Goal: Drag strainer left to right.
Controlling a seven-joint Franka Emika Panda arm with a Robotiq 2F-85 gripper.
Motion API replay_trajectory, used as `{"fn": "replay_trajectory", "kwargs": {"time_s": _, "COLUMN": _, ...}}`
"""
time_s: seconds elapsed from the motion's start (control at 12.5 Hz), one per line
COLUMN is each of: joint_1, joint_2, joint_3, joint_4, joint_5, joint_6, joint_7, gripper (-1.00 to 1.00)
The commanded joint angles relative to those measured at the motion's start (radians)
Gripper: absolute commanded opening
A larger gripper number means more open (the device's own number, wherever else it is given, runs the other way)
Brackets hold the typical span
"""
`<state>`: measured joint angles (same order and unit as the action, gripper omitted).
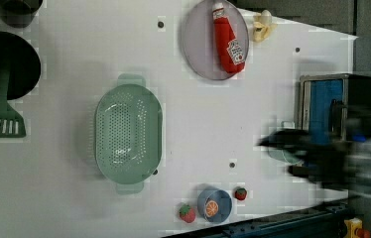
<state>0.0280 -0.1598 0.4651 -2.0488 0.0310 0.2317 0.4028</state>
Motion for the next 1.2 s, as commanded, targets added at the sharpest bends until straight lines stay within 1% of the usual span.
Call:
{"fn": "replay_trajectory", "kwargs": {"time_s": 0.08, "joint_1": 0.014, "joint_2": 0.091, "joint_3": 0.091, "joint_4": 0.0, "joint_5": 0.012, "joint_6": 0.104, "joint_7": 0.366, "gripper": 1.0}}
{"fn": "replay_trajectory", "kwargs": {"time_s": 0.32, "joint_1": 0.015, "joint_2": 0.233, "joint_3": 0.15, "joint_4": -0.009, "joint_5": 0.008, "joint_6": 0.255, "joint_7": 0.663, "gripper": 1.0}}
{"fn": "replay_trajectory", "kwargs": {"time_s": 0.64, "joint_1": 0.018, "joint_2": 0.402, "joint_3": 0.155, "joint_4": -0.039, "joint_5": -0.041, "joint_6": 0.407, "joint_7": 0.961, "gripper": 1.0}}
{"fn": "replay_trajectory", "kwargs": {"time_s": 0.72, "joint_1": 0.019, "joint_2": 0.446, "joint_3": 0.155, "joint_4": -0.045, "joint_5": -0.055, "joint_6": 0.447, "joint_7": 0.99, "gripper": 1.0}}
{"fn": "replay_trajectory", "kwargs": {"time_s": 0.96, "joint_1": 0.02, "joint_2": 0.566, "joint_3": 0.142, "joint_4": -0.057, "joint_5": -0.124, "joint_6": 0.563, "joint_7": 0.995, "gripper": 1.0}}
{"fn": "replay_trajectory", "kwargs": {"time_s": 1.2, "joint_1": 0.023, "joint_2": 0.646, "joint_3": 0.126, "joint_4": -0.077, "joint_5": -0.14, "joint_6": 0.676, "joint_7": 0.996, "gripper": 1.0}}
